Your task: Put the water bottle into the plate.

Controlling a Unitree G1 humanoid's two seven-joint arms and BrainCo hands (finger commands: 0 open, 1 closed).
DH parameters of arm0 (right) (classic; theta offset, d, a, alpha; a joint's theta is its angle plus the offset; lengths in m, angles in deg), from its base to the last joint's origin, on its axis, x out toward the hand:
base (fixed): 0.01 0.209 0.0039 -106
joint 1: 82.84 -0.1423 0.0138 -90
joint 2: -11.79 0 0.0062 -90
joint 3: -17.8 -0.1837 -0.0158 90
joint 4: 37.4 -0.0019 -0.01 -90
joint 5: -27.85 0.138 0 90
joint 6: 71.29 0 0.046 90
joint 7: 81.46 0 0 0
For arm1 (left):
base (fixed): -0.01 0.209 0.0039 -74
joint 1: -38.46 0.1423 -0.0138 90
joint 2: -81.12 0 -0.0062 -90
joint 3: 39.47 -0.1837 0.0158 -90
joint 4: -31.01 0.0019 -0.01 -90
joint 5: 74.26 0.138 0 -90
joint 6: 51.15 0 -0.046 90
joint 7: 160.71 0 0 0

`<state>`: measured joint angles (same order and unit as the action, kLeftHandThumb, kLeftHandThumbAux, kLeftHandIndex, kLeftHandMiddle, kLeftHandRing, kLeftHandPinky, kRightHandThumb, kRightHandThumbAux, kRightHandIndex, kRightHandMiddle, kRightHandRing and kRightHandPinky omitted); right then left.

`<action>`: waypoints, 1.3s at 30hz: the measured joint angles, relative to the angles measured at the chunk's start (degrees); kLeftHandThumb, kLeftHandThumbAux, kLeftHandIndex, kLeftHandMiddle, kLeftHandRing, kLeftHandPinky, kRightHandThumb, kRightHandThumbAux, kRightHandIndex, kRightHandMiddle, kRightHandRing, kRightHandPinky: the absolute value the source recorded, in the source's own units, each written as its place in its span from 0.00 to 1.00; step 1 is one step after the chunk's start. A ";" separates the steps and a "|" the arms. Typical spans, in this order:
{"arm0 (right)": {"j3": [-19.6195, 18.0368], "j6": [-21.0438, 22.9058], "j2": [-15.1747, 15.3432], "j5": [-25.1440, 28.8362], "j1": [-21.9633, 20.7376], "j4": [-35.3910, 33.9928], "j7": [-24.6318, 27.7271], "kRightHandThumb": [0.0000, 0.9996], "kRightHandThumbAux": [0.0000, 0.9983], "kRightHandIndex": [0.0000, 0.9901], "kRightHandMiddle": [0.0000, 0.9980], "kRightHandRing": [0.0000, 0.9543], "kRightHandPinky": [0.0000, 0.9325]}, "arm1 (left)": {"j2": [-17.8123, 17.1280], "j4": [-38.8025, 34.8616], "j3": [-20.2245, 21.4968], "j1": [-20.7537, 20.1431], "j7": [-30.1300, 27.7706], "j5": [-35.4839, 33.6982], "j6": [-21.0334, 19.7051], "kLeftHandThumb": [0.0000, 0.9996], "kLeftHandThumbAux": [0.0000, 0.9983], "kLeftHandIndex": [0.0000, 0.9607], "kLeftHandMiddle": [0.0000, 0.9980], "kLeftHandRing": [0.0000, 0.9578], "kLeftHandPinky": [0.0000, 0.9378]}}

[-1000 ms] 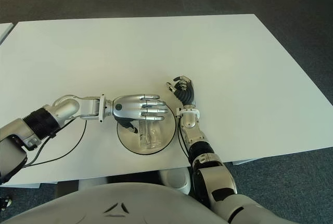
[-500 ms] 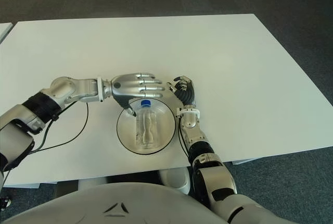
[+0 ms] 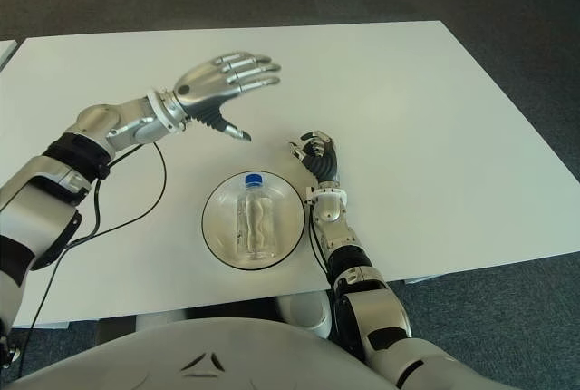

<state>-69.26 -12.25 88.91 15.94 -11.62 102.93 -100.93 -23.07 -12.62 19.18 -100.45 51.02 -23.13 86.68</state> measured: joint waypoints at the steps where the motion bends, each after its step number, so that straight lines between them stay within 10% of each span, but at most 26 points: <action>1: -0.02 0.00 0.02 0.01 -0.01 0.01 0.01 0.71 0.73 0.44 0.69 0.73 0.72 | 0.00 0.32 0.69 -0.09 -0.20 -0.96 0.25 0.29 0.47 0.00 0.00 0.00 0.00; 7: -0.03 -0.04 0.12 0.11 -0.02 0.15 0.37 0.71 0.73 0.44 0.70 0.73 0.73 | -0.44 2.09 4.82 0.05 -7.52 -10.39 3.84 0.12 0.40 0.00 0.00 0.00 0.00; 19: -0.02 -0.08 0.21 0.11 -0.02 0.20 0.79 0.71 0.73 0.44 0.70 0.74 0.75 | -0.81 4.13 12.77 4.61 -29.27 -31.21 7.22 0.11 0.31 0.00 0.00 0.00 0.00; 29: -0.04 -0.02 0.38 0.11 -0.01 0.21 0.93 0.71 0.73 0.44 0.68 0.73 0.73 | 4.41 8.75 23.14 12.38 -44.24 -50.16 -4.15 0.21 0.41 0.00 0.00 0.00 0.01; 39: 0.09 0.34 0.57 -0.12 -0.01 0.16 0.96 0.71 0.73 0.44 0.68 0.72 0.74 | 12.66 5.23 31.49 24.36 -42.09 -56.95 -14.77 0.18 0.66 0.00 0.00 0.02 0.16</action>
<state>-69.17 -11.91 89.48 15.82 -11.63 103.09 -99.97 -10.41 -7.39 50.68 -76.08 8.93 -80.07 71.90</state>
